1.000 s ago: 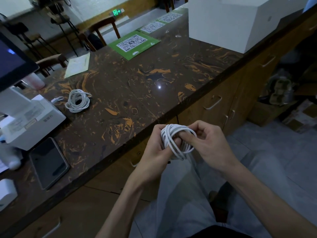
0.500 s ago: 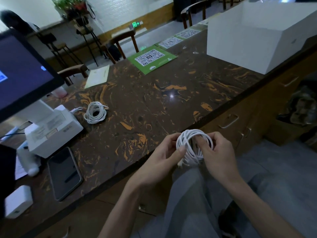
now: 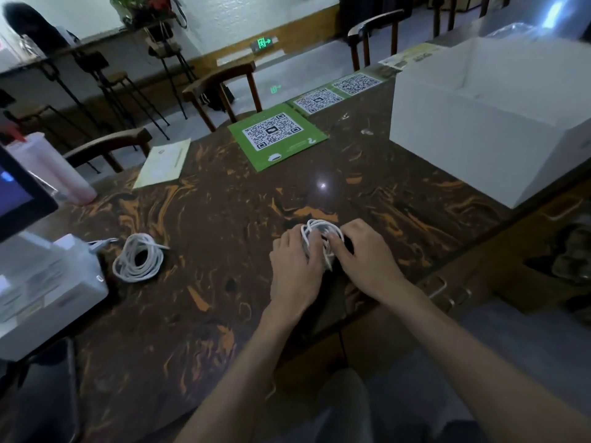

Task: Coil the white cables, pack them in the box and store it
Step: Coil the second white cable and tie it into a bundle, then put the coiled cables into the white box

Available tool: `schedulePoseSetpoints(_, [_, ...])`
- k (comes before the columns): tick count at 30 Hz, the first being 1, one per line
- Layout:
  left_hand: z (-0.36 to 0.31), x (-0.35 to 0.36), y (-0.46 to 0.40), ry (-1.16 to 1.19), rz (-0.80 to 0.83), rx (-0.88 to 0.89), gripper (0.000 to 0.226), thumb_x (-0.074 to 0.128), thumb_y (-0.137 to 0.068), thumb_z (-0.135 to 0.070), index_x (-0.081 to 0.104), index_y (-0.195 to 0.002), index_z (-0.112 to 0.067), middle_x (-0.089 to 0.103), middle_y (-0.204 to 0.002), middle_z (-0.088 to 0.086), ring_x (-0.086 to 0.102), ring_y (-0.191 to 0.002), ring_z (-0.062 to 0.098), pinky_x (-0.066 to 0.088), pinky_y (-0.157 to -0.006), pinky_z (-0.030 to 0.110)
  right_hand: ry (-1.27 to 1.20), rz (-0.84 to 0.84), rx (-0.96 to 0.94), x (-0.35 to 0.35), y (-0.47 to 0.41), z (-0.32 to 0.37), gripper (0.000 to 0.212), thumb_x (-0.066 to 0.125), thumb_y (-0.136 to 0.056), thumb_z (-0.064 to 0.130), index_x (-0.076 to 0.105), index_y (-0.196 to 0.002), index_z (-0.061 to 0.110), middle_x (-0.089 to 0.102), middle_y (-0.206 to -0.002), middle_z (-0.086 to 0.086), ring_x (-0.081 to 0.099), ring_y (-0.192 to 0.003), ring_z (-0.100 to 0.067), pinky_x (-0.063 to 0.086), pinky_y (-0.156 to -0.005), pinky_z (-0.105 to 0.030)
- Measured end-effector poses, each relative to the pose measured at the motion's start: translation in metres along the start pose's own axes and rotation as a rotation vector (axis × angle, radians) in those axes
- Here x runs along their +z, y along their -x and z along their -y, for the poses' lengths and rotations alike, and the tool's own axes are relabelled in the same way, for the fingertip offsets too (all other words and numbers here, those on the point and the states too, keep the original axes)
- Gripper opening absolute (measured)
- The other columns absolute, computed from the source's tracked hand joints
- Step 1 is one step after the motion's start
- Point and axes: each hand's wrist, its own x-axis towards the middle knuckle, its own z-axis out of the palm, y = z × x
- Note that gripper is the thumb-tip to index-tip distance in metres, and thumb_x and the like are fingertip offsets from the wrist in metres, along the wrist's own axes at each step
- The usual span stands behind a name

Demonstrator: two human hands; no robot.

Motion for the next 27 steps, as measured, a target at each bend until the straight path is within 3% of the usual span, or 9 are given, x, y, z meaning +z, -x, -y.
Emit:
schedulePoseSetpoints(3, [0.002, 0.007, -0.027, 0.017, 0.004, 0.050, 0.048, 0.027, -0.098, -0.049, 0.060, -0.116, -0.018, 0.059, -0.109, -0.004, 0.050, -0.103, 0.014, 0.041, -0.094, 0.033, 0.022, -0.021, 0.064, -0.001, -0.017, 0.001, 0.031, 0.044, -0.100, 0.045, 0.059, -0.110, 0.020, 0.055, -0.112, 0.002, 0.061, -0.098, -0.021, 0.051, -0.081, -0.041])
schedulePoseSetpoints(6, [-0.002, 0.008, -0.051, 0.105, 0.028, 0.096, 0.026, 0.047, -0.100, -0.032, 0.062, -0.117, -0.019, 0.057, -0.109, -0.011, 0.052, -0.105, 0.006, 0.043, -0.096, 0.032, -0.029, -0.024, 0.111, -0.003, -0.033, 0.004, 0.045, 0.047, -0.099, 0.042, 0.042, -0.139, 0.021, 0.050, -0.139, 0.000, 0.058, -0.117, -0.024, 0.049, -0.092, -0.044])
schedulePoseSetpoints(11, [-0.005, 0.004, -0.053, 0.164, 0.134, 0.162, 0.050, 0.062, -0.087, -0.045, 0.056, -0.128, -0.018, 0.055, -0.120, -0.005, 0.054, -0.115, 0.006, 0.045, -0.098, 0.028, 0.018, 0.084, 0.077, -0.005, -0.040, 0.000, 0.062, 0.050, -0.097, 0.025, 0.026, -0.154, 0.020, 0.031, -0.157, 0.002, 0.053, -0.125, -0.028, 0.046, -0.095, -0.044])
schedulePoseSetpoints(15, [-0.011, 0.002, -0.054, 0.198, 0.176, 0.187, 0.049, 0.068, -0.086, -0.034, 0.054, -0.130, -0.016, 0.055, -0.123, 0.000, 0.055, -0.119, 0.016, 0.045, -0.099, 0.033, -0.061, 0.097, 0.084, -0.008, -0.038, -0.005, 0.051, 0.045, -0.101, 0.025, 0.035, -0.151, 0.020, 0.050, -0.147, 0.001, 0.052, -0.128, -0.021, 0.043, -0.096, -0.035])
schedulePoseSetpoints(18, [-0.014, 0.004, -0.058, 0.223, 0.130, 0.178, 0.040, 0.057, -0.088, -0.025, 0.057, -0.126, -0.015, 0.059, -0.118, 0.001, 0.060, -0.111, 0.017, 0.048, -0.093, 0.036, -0.250, -0.007, 0.160, -0.009, -0.040, -0.007, 0.026, 0.049, -0.102, 0.032, 0.057, -0.125, 0.024, 0.067, -0.115, 0.007, 0.062, -0.102, -0.010, 0.041, -0.075, -0.018])
schedulePoseSetpoints(21, [-0.019, 0.007, -0.059, 0.237, 0.077, 0.137, 0.037, 0.053, -0.083, -0.021, 0.059, -0.119, -0.021, 0.063, -0.111, -0.001, 0.063, -0.103, 0.012, 0.050, -0.086, 0.032, -0.351, -0.071, 0.229, -0.007, -0.041, -0.010, 0.017, 0.054, -0.100, 0.033, 0.065, -0.109, 0.025, 0.069, -0.096, 0.013, 0.056, -0.083, 0.002, 0.039, -0.066, -0.007])
schedulePoseSetpoints(24, [-0.038, 0.010, -0.063, 0.267, 0.078, 0.088, 0.034, 0.053, -0.082, -0.027, 0.058, -0.115, -0.034, 0.066, -0.108, -0.009, 0.064, -0.099, 0.004, 0.050, -0.082, 0.021, -0.425, -0.119, 0.337, -0.018, -0.042, -0.005, 0.014, 0.058, -0.098, 0.032, 0.069, -0.103, 0.025, 0.069, -0.090, 0.016, 0.060, -0.080, 0.003, 0.042, -0.068, -0.010])
schedulePoseSetpoints(27, [-0.070, 0.009, -0.087, 0.361, 0.030, 0.088, 0.034, 0.057, -0.083, -0.021, 0.061, -0.114, -0.031, 0.070, -0.106, -0.013, 0.065, -0.099, 0.001, 0.050, -0.082, 0.017, -0.443, -0.179, 0.349, -0.060, -0.063, 0.004, 0.015, 0.059, -0.097, 0.034, 0.071, -0.101, 0.027, 0.071, -0.089, 0.014, 0.064, -0.085, 0.001, 0.051, -0.075, -0.023])
